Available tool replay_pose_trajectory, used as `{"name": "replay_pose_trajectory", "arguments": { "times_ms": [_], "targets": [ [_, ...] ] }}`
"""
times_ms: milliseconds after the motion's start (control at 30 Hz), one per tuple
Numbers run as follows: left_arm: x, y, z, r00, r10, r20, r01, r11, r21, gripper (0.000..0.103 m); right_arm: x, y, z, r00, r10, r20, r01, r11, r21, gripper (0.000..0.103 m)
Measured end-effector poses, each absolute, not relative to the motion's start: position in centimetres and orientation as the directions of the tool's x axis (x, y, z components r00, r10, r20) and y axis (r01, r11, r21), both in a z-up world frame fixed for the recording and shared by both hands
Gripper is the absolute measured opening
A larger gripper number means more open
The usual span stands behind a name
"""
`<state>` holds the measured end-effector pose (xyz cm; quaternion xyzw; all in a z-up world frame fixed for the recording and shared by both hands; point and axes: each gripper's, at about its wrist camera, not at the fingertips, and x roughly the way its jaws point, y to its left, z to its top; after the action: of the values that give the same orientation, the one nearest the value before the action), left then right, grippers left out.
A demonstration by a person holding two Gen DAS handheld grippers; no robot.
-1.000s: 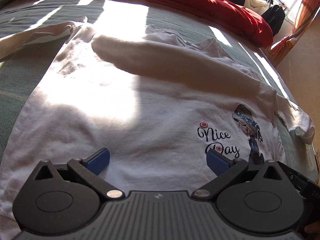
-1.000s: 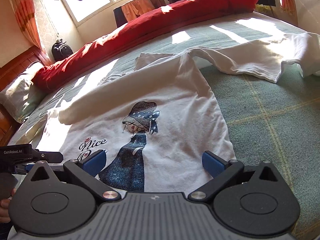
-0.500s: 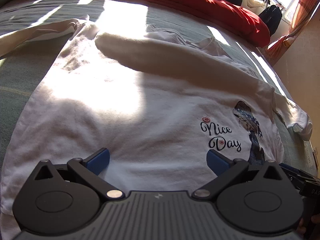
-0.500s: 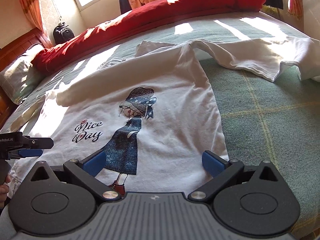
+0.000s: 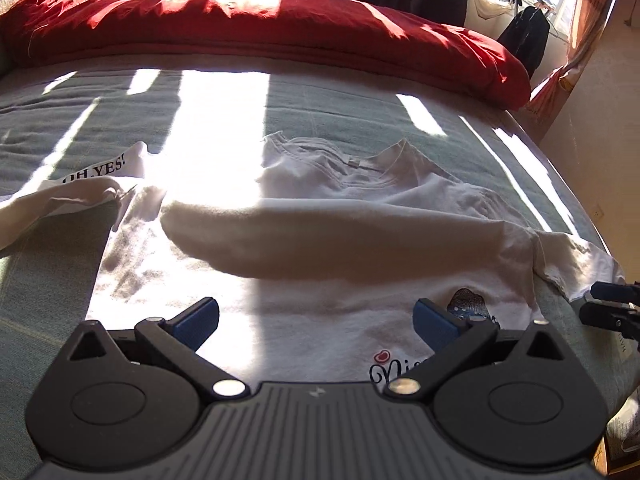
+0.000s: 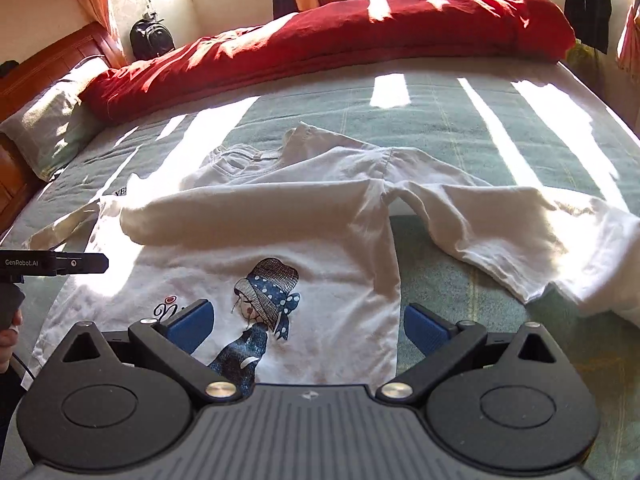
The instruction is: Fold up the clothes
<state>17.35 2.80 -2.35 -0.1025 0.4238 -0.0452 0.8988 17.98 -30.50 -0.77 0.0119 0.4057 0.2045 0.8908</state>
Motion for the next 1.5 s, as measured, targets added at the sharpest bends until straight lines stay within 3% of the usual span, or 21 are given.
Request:
{"name": "replay_pose_trajectory", "arguments": {
  "times_ms": [200, 300, 367, 633, 867, 1000, 1067, 1200, 1300, 1400, 1500],
  "targets": [
    [20.4, 1.5, -3.0, 0.622, -0.213, -0.754, 0.057, 0.972, -0.229, 0.102, 25.9, -28.5, 2.5, 0.569, 0.387, -0.725, -0.506, 0.860, 0.061, 0.086],
    [21.1, 1.0, -4.6, 0.589, -0.228, -0.775, 0.073, 0.970, -0.230, 0.102, 30.0, -27.4, 3.4, 0.551, 0.389, -0.739, -0.571, 0.821, 0.006, 0.074],
    [21.5, 0.7, -5.7, 0.566, -0.238, -0.789, 0.084, 0.969, -0.232, 0.102, 32.4, -26.5, 2.4, 0.524, 0.389, -0.758, -0.606, 0.795, -0.011, 0.059],
    [23.2, -0.5, -9.9, 0.476, -0.269, -0.838, 0.130, 0.963, -0.235, 0.102, 41.8, -22.9, -2.8, 0.414, 0.386, -0.824, -0.729, 0.683, -0.046, 0.053],
    [22.9, 0.0, -9.8, 0.484, -0.284, -0.828, 0.128, 0.959, -0.253, 0.102, 47.0, -21.4, -7.4, 0.295, 0.390, -0.872, -0.808, 0.588, -0.011, 0.052],
    [23.0, 0.2, -9.9, 0.488, -0.288, -0.824, 0.124, 0.957, -0.261, 0.102, 48.0, -21.7, -8.4, 0.226, 0.419, -0.879, -0.827, 0.559, 0.054, 0.050],
    [23.1, 0.0, -10.0, 0.489, -0.279, -0.827, 0.128, 0.960, -0.249, 0.102, 48.3, -22.0, -8.3, 0.193, 0.439, -0.878, -0.825, 0.557, 0.097, 0.038],
    [23.3, -0.4, -10.1, 0.492, -0.263, -0.830, 0.136, 0.965, -0.225, 0.103, 48.5, -22.3, -8.4, 0.202, 0.445, -0.872, -0.832, 0.549, 0.087, 0.041],
    [23.2, -0.5, -10.1, 0.496, -0.258, -0.829, 0.136, 0.966, -0.219, 0.103, 49.1, -22.5, -8.7, 0.154, 0.469, -0.870, -0.814, 0.559, 0.157, 0.040],
    [23.1, -0.6, -10.3, 0.503, -0.250, -0.827, 0.143, 0.968, -0.206, 0.103, 48.5, -22.6, -8.3, 0.161, 0.476, -0.865, -0.822, 0.550, 0.149, 0.009],
    [23.1, -1.0, -10.3, 0.504, -0.230, -0.833, 0.144, 0.973, -0.181, 0.103, 47.5, -22.6, -7.6, 0.207, 0.481, -0.852, -0.832, 0.545, 0.105, 0.004]
  ]
}}
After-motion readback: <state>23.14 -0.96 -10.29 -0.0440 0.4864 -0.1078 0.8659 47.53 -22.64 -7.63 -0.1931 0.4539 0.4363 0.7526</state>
